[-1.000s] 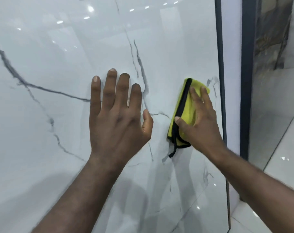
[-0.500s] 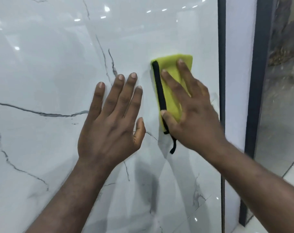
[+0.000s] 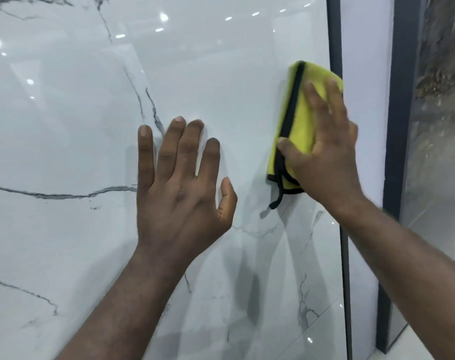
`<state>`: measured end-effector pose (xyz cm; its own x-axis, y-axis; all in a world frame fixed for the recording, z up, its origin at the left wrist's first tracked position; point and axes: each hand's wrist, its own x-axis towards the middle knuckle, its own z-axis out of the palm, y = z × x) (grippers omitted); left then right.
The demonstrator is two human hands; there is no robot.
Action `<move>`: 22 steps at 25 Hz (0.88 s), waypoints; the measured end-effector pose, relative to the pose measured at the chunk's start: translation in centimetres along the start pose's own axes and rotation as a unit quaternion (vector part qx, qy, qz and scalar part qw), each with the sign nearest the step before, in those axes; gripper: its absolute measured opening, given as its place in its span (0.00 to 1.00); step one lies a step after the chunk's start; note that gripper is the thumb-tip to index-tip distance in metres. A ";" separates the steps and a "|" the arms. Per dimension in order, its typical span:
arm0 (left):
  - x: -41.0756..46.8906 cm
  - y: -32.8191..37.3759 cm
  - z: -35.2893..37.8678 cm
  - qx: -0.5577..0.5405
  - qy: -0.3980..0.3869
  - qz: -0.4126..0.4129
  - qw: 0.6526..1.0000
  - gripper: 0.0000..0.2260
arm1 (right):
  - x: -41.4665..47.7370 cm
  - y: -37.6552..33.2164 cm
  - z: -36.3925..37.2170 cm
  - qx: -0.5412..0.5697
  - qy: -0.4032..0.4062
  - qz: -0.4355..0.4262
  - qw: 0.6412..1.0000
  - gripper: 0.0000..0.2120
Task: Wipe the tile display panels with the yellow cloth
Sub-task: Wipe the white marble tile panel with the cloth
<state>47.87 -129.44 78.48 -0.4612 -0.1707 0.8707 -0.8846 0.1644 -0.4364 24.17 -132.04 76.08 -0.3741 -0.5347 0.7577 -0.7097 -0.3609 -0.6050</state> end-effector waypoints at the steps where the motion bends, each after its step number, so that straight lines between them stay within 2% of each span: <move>1: 0.2 0.2 0.2 -0.006 -0.001 0.006 1.000 0.23 | -1.0 0.7 0.2 0.038 0.013 0.071 0.997 0.43; 2: 0.3 0.3 0.4 -0.009 -0.003 0.018 1.000 0.24 | -2.5 1.0 0.6 0.055 0.009 0.090 0.994 0.44; 5: -0.1 0.3 0.9 0.003 -0.010 0.072 0.997 0.28 | -4.1 -0.6 0.8 0.021 -0.054 -0.062 0.996 0.43; 7: -0.6 0.3 1.3 0.006 -0.028 0.105 0.994 0.29 | -1.6 -0.4 0.3 0.004 -0.051 -0.096 0.994 0.43; 8: -0.8 0.3 1.5 0.009 -0.037 0.118 0.992 0.29 | -0.5 0.9 0.4 0.003 -0.022 -0.062 0.998 0.43; 10: -0.9 0.4 1.7 0.013 -0.051 0.136 0.989 0.29 | -0.5 3.5 1.0 0.033 0.035 0.086 0.995 0.42; 11: -1.0 0.3 1.8 0.014 -0.057 0.140 0.988 0.29 | -2.1 3.8 1.5 0.049 0.033 0.140 0.988 0.43; 12: -1.1 0.3 1.9 0.017 -0.061 0.140 0.988 0.29 | -3.7 3.5 2.1 0.050 0.022 0.143 0.988 0.43; 15: -1.1 0.3 1.8 0.034 -0.071 0.147 0.986 0.30 | -4.9 2.0 2.1 0.015 -0.033 -0.023 0.999 0.43; 16: -1.1 0.3 1.8 0.032 -0.077 0.154 0.985 0.31 | -3.8 2.4 1.8 -0.001 -0.038 -0.052 0.998 0.43; 17: -1.1 0.3 1.8 0.030 -0.082 0.164 0.983 0.31 | -2.7 3.4 1.6 -0.005 -0.022 -0.034 0.999 0.43; 20: -1.1 0.4 1.7 0.027 -0.099 0.195 0.976 0.32 | -4.1 5.9 2.3 0.068 0.049 0.180 0.980 0.41; 21: -1.1 0.3 1.7 0.023 -0.101 0.202 0.974 0.32 | -6.3 5.5 3.0 0.086 0.042 0.216 0.972 0.41; 22: -1.1 0.2 1.7 0.021 -0.099 0.209 0.973 0.32 | -8.4 4.4 3.7 0.090 0.020 0.204 0.975 0.41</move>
<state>48.07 -130.90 77.04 -0.7818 -0.2814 0.5564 -0.6171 0.2209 -0.7552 26.39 -131.97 66.10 -0.6283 -0.6330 0.4522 -0.3820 -0.2553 -0.8882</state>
